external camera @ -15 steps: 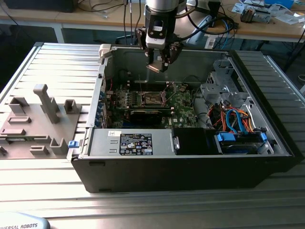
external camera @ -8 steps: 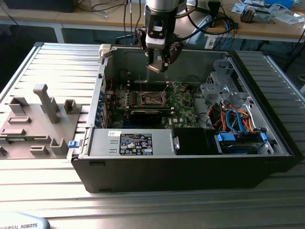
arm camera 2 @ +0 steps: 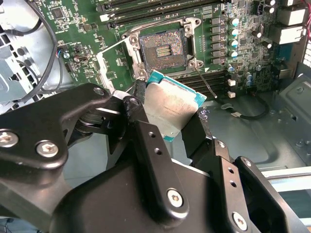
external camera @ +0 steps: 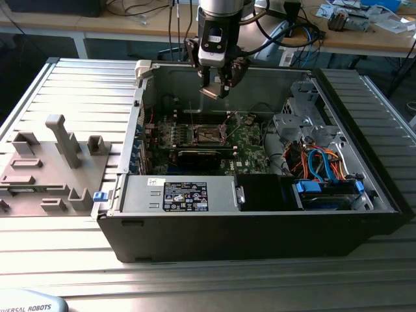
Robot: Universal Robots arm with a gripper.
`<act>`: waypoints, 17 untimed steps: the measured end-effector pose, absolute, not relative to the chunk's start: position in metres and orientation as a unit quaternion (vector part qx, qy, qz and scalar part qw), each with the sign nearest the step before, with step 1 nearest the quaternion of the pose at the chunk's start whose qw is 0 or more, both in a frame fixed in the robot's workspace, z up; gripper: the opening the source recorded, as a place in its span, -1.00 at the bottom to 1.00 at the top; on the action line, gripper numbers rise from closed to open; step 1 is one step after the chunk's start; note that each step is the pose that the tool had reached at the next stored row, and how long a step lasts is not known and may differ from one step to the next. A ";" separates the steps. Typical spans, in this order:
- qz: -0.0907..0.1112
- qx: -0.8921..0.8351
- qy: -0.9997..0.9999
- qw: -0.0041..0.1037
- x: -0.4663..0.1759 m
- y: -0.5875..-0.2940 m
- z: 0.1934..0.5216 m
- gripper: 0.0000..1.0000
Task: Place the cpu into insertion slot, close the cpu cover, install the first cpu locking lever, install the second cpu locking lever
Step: 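Place the cpu into insertion slot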
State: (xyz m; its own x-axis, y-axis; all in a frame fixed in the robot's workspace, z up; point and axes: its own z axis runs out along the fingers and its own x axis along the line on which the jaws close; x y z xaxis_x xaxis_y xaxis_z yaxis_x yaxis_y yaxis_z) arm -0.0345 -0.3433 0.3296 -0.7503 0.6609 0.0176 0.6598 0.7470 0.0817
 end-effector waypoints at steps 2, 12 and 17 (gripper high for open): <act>0.041 0.354 0.934 0.006 -0.035 -0.343 0.330 0.08; 0.041 0.358 0.933 0.006 -0.035 -0.343 0.329 0.08; 0.041 0.360 0.932 0.007 -0.035 -0.343 0.329 0.08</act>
